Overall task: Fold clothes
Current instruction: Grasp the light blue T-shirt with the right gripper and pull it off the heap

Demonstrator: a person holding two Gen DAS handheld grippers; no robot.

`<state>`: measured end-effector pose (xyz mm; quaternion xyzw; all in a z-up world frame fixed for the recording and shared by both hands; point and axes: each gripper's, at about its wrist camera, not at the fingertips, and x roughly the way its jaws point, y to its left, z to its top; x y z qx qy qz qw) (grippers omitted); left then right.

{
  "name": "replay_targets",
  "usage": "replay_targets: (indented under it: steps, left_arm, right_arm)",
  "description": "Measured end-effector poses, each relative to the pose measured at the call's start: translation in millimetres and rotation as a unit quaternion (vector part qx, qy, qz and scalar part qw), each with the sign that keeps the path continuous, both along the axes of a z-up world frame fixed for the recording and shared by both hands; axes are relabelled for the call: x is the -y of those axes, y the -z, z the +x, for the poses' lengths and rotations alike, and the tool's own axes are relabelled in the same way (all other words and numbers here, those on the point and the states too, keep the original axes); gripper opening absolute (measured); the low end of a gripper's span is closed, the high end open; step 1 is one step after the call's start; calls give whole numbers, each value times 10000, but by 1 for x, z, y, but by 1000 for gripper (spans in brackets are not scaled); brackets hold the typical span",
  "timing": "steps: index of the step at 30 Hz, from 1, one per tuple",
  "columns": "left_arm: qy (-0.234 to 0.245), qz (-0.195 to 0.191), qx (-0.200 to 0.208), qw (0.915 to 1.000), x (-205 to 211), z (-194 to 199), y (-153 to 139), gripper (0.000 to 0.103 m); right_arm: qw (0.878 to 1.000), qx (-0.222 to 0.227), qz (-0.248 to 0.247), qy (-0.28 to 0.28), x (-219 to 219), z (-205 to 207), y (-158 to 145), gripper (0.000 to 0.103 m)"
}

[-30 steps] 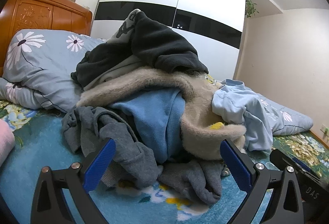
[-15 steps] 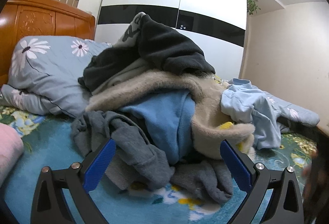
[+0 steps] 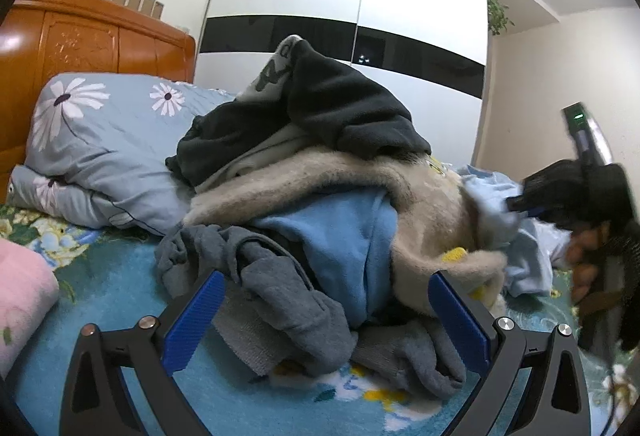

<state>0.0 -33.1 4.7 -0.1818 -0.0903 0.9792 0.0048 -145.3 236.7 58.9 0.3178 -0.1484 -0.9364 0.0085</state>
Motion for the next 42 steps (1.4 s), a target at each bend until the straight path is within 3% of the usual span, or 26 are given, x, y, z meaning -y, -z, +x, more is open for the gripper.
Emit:
replay_targets:
  steps: [5, 10, 16, 19, 24, 28, 31, 33, 39, 40, 41, 42]
  left_arm:
    - [77, 268, -6, 9996, 7, 1, -4, 103]
    - [234, 197, -169, 9994, -2, 7, -15, 103]
    - [441, -30, -577, 9974, -24, 30, -41, 103]
    - [568, -82, -696, 9959, -30, 48, -51, 103]
    - [1281, -295, -532, 9899, -55, 67, -52, 103]
    - [2036, -739, -325, 9757, -94, 79, -35, 103]
    - [2235, -1220, -116, 9670, -117, 83, -24, 103]
    - [2244, -1335, 21, 9653, -121, 85, -18, 103]
    - [1926, -1106, 542, 9735, -97, 86, 3, 103]
    - [1880, -1030, 609, 9749, -92, 88, 5, 103]
    - [1823, -956, 689, 9761, -84, 89, 7, 103]
    - [1776, -919, 742, 9770, -78, 91, 9, 103]
  right_arm:
    - [9983, -274, 342, 383, -43, 43, -48, 7]
    - [9960, -610, 526, 384, -72, 121, -85, 3]
    - [9945, -503, 900, 208, -74, 204, -90, 2]
    - [9963, -427, 708, 240, -84, 242, -89, 2]
    - [9958, -716, 547, 184, -94, 284, -117, 0]
    - [9921, -852, 906, 153, -90, 304, -136, 0]
    - [9950, -541, 840, 44, -93, 301, -117, 0]
    - [9963, -247, 822, -79, -90, 300, -92, 0]
    - [9909, 569, 973, -739, -52, 301, -5, 2]
    - [9882, 683, 1008, -928, -41, 301, 9, 5]
    - [9847, 799, 1054, -1137, -28, 301, 25, 19]
    - [9817, 880, 1107, -1272, -19, 301, 38, 40]
